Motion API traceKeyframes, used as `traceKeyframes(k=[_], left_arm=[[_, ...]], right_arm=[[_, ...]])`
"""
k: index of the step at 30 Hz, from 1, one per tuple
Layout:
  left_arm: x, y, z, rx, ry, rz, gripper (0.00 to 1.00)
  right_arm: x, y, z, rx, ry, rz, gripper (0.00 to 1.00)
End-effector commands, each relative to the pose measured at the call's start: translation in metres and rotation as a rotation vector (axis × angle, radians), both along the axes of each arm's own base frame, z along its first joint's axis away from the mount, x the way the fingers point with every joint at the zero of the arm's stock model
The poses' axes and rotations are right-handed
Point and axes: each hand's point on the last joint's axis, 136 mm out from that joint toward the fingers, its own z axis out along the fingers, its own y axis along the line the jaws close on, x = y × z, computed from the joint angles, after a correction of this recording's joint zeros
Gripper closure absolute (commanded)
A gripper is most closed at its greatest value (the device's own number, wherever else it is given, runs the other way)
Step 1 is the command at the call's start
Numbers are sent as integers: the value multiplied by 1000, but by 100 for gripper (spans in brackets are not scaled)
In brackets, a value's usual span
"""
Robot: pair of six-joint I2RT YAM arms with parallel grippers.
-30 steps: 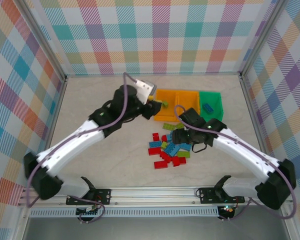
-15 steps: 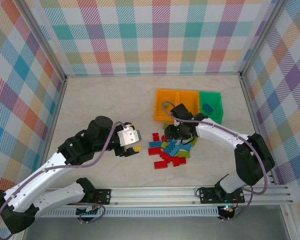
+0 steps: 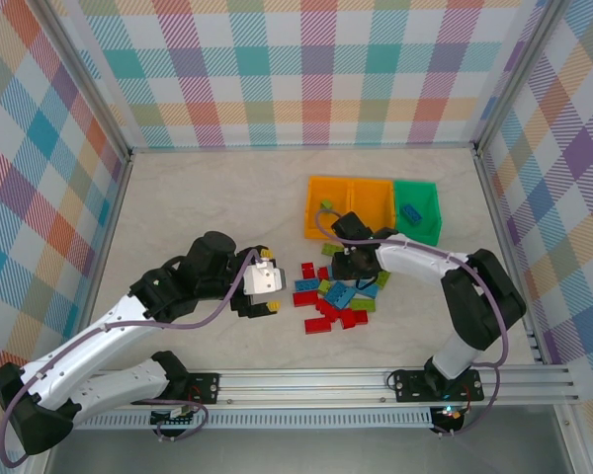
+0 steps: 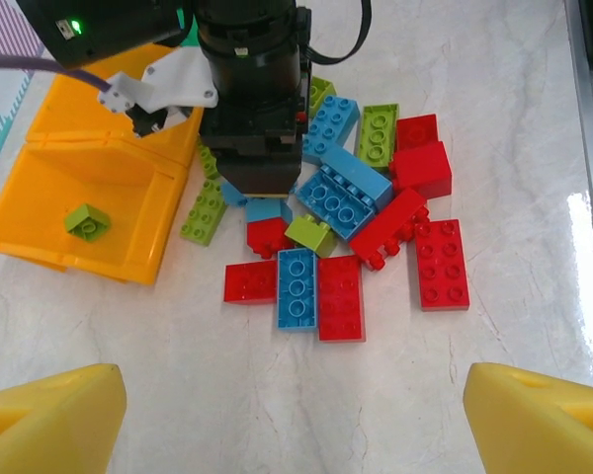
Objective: Sort the legos into containers by color
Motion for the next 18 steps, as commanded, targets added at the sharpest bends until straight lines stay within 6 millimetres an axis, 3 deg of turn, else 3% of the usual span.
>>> traceKeyframes(k=[1,4,9,12,18], left_arm=[[-3,-2,2,-17,-31,-28,11],[-5,-2,1,-23,-22,-31,10],[-5,-1,1,-25,-23,-30,10],[-4,0,-1,-23,-32,-23,10],[-4,-2,-2,-26,-30,-28,10]], right_arm=[[0,4,-14,1,17,22,55],[1,2,-22,-13,36,21,56],[1,1,-24,5,30,17,71],[3,0,-12,17,-17,15,76],[9,-7,32,39,-141,21,81]])
